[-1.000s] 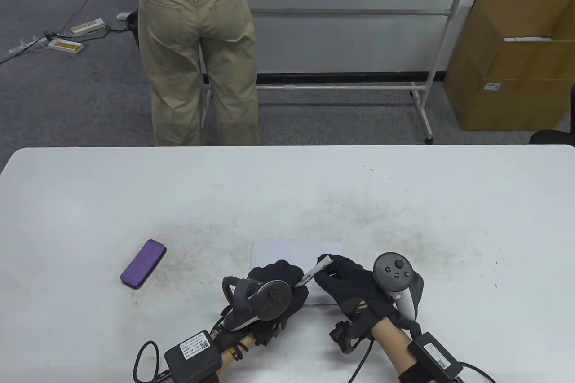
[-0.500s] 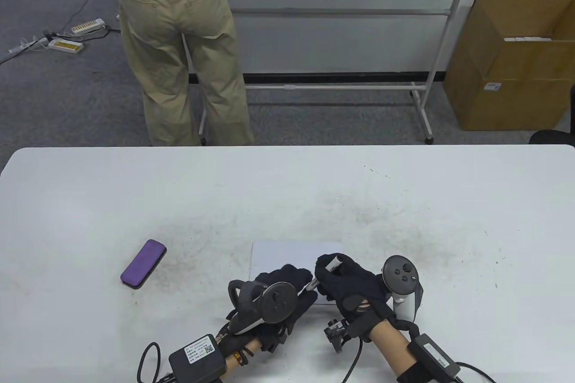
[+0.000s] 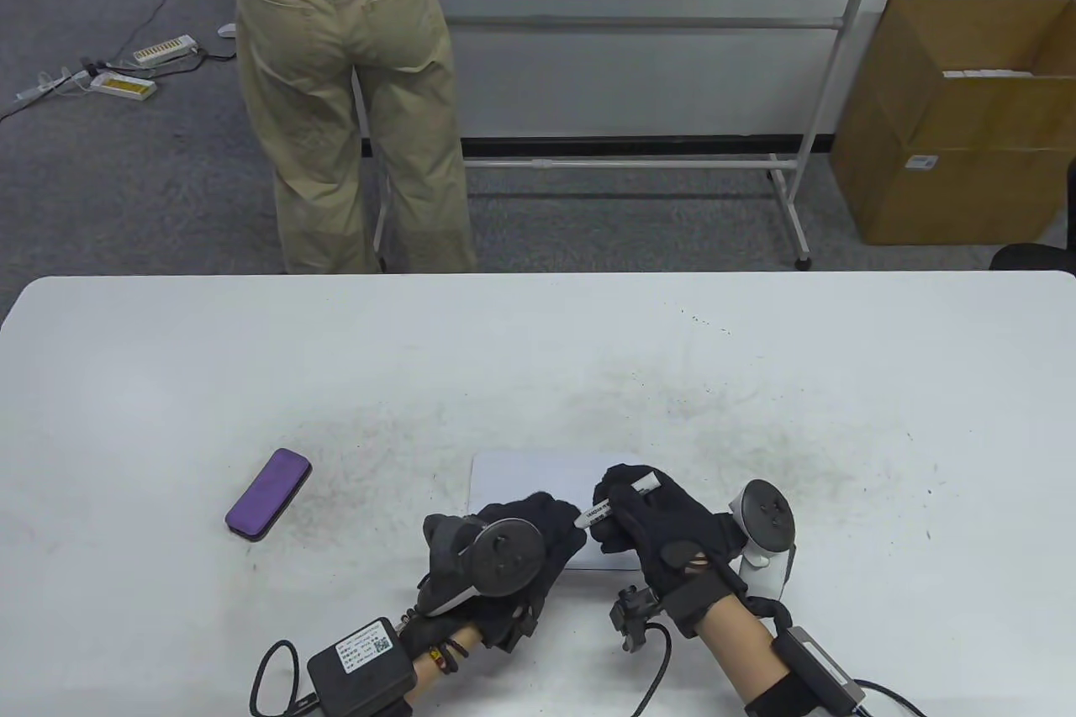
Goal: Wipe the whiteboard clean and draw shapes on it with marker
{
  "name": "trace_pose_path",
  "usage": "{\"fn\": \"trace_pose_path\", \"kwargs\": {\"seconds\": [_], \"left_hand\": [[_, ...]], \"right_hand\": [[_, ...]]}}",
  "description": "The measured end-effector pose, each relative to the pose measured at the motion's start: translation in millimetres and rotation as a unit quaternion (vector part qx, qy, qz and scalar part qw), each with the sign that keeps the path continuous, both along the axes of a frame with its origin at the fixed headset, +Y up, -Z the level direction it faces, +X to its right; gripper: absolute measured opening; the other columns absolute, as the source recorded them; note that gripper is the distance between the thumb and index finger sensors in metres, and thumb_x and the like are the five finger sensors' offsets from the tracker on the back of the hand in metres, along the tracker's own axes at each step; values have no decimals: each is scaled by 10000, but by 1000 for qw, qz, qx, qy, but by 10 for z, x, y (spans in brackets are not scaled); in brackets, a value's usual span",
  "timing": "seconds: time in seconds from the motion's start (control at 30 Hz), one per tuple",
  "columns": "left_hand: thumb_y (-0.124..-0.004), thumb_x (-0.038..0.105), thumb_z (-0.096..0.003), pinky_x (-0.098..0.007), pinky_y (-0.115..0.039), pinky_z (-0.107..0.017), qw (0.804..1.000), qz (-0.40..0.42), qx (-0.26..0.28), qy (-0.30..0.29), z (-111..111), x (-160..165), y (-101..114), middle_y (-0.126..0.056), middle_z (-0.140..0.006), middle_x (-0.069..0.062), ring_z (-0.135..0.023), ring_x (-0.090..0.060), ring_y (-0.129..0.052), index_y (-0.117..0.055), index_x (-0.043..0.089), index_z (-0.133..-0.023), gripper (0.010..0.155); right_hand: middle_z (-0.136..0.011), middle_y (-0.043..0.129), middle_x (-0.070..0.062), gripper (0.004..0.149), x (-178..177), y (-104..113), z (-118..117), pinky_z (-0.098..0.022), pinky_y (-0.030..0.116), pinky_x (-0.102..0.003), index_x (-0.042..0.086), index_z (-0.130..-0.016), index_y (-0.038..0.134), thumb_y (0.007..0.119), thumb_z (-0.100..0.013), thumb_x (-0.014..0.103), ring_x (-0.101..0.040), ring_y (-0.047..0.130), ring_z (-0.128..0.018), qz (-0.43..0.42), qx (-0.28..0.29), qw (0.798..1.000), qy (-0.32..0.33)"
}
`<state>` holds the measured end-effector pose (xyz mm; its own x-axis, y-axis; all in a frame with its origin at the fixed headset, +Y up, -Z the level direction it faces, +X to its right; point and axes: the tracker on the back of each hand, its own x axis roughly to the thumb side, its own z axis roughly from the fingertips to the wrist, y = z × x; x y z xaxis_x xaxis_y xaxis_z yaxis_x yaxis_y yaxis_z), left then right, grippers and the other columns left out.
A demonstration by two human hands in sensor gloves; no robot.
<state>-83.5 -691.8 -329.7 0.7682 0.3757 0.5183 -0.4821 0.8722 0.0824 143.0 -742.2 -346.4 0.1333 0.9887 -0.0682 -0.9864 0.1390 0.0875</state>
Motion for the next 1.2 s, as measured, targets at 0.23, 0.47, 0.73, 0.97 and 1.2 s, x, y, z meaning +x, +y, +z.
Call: {"fn": "trace_pose_path", "kwargs": {"seconds": [0.23, 0.47, 0.73, 0.97, 1.2], "left_hand": [[-661, 482, -357, -339, -911, -167, 992, 53, -100, -54, -173, -96, -1, -1032, -446, -26, -145, -83, -993, -932, 169, -658, 512], [-800, 503, -339, -370, -932, -238, 990, 24, -141, -15, -345, -268, -99, -1056, -567, -44, -267, -125, -1077, -924, 194, -712, 500], [-873, 425, -345, -388, -892, -372, 988, -33, -129, 73, -459, -551, -56, -949, -702, -33, -418, -124, -1007, -931, 295, -772, 450], [-890, 348, -358, -401, -862, -452, 975, -104, -92, 176, -602, -942, 22, -885, -811, -16, -533, -138, -971, -941, 328, -767, 412], [-888, 301, -364, -418, -862, -460, 944, -185, -145, 232, -790, -1265, -206, -896, -819, -28, -535, -147, -979, -898, 325, -786, 423]], "right_hand": [[-728, 956, -95, 451, 30, 82, -5, -324, 971, -290, 232, -776, 883, 865, -351, 381, -237, 1118, -454, -11, 19, 1000, 11], [-767, 932, -88, 458, 446, 163, -130, -359, 950, -308, 240, -798, 865, 874, -365, 390, -245, 1099, -500, 13, 58, 998, -35], [-782, 923, -86, 468, 358, 121, -115, -375, 937, -329, 241, -808, 861, 879, -367, 395, -249, 1091, -527, 112, 73, 991, -27], [-786, 921, -90, 476, 391, 91, -126, -382, 929, -340, 233, -814, 861, 884, -368, 397, -254, 1083, -539, 138, 70, 987, -37], [-798, 913, -92, 483, 371, 66, -131, -391, 924, -347, 232, -822, 856, 884, -369, 398, -256, 1079, -554, 165, 73, 983, -30]]}}
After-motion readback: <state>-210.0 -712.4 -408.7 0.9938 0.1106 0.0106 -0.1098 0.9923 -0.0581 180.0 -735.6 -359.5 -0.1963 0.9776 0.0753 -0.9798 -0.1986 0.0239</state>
